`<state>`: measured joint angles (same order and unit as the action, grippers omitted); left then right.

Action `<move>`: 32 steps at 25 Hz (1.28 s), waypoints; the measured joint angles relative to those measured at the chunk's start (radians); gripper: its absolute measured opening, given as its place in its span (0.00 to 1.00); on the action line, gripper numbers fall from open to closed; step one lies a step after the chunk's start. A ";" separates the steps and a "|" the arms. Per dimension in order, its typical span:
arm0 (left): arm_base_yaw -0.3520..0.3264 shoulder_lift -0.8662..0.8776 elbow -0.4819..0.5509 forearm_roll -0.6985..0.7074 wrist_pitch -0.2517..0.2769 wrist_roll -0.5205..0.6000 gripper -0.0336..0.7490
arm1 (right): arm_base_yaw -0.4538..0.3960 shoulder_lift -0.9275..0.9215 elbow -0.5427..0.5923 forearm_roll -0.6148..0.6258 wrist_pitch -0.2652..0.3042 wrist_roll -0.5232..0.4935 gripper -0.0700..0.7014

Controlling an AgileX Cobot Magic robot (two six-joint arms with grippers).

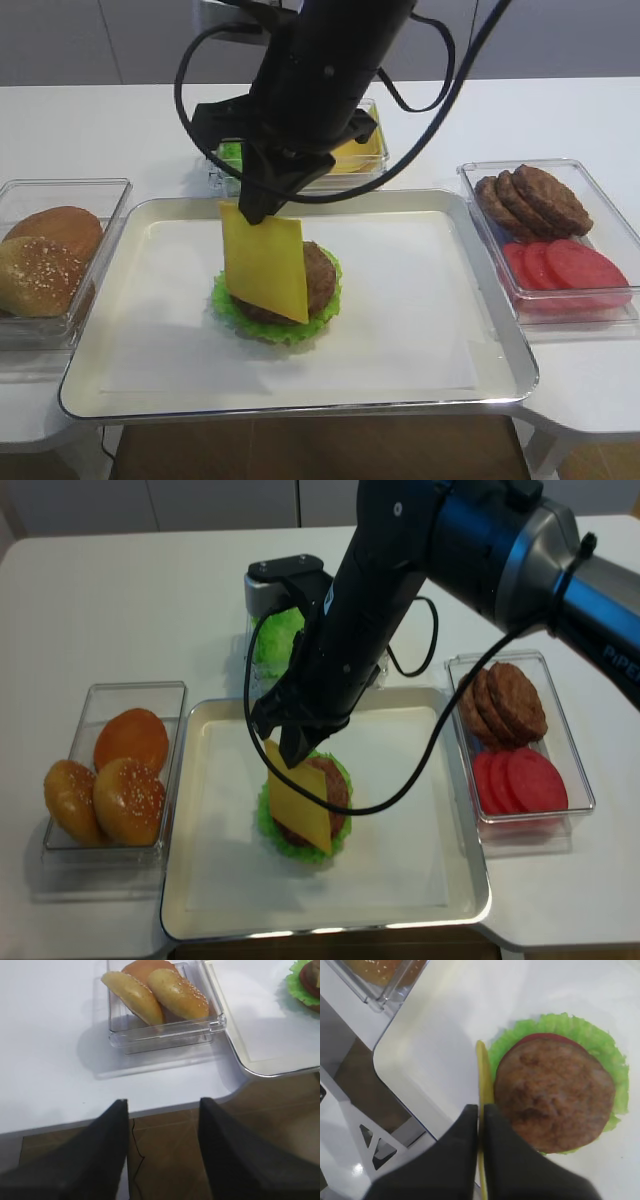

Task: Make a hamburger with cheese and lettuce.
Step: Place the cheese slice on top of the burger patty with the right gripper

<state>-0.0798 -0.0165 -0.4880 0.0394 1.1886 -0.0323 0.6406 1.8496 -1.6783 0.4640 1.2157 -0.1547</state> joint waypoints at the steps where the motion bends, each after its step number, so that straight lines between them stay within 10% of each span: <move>1: 0.000 0.000 0.000 0.000 0.000 0.000 0.48 | 0.000 0.002 0.000 0.000 -0.002 -0.002 0.14; 32: 0.000 0.000 0.000 0.000 0.000 0.000 0.48 | -0.036 0.028 0.000 -0.047 -0.042 -0.003 0.14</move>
<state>-0.0798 -0.0165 -0.4880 0.0394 1.1886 -0.0323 0.6048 1.8778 -1.6783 0.4166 1.1741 -0.1576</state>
